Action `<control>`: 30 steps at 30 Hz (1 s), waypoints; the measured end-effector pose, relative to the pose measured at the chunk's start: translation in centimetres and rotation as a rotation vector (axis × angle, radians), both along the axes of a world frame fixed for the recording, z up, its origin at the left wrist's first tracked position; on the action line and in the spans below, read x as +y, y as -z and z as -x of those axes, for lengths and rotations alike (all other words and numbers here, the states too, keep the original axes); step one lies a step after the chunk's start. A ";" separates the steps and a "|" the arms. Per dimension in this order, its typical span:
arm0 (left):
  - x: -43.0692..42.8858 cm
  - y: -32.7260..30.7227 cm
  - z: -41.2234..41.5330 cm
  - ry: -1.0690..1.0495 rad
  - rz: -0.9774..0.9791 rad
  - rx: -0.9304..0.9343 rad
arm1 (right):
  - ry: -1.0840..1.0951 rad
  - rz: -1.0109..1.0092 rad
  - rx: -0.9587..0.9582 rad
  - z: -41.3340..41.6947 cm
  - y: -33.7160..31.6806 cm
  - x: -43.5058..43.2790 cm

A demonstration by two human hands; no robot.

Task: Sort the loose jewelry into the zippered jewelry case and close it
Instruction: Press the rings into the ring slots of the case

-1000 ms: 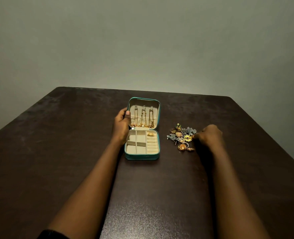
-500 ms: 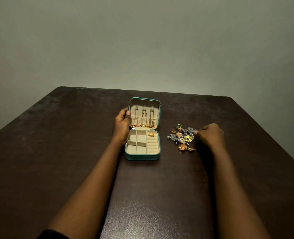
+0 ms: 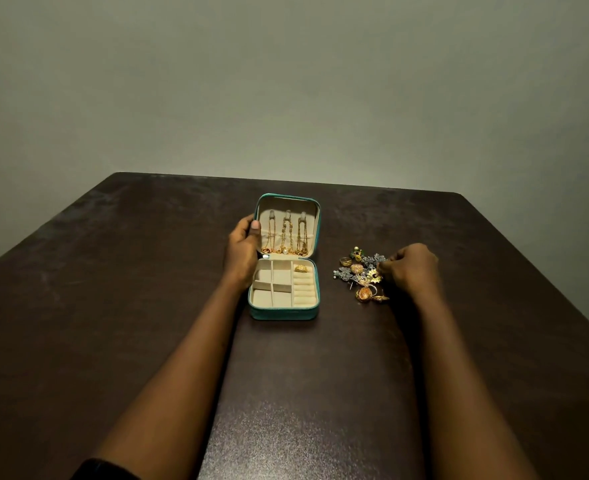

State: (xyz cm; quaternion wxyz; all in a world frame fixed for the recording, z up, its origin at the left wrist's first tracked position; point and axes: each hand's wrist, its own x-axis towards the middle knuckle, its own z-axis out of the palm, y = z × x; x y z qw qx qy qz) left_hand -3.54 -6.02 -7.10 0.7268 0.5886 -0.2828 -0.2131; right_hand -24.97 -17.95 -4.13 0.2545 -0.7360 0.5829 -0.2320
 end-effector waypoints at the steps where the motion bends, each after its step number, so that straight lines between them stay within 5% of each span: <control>1: 0.0 0.0 0.0 -0.002 -0.002 -0.001 | -0.009 0.029 -0.013 -0.1 -0.1 0.1; 8: 0.1 -0.1 0.0 0.009 0.000 -0.016 | -0.203 0.318 -0.009 -0.6 -0.8 0.9; 13: 0.1 0.0 0.0 0.006 -0.005 -0.017 | -0.330 0.183 -0.079 -0.9 -0.6 1.4; 17: 0.1 0.0 -0.1 0.010 -0.010 -0.016 | -0.114 0.100 -0.275 -0.4 -0.7 0.5; 23: 0.0 0.0 -0.1 0.015 0.001 0.002 | 0.069 0.028 0.012 0.5 0.7 -0.7; 30: 0.0 0.1 -0.2 0.021 0.000 0.008 | 0.099 -0.005 0.127 0.0 0.7 -0.4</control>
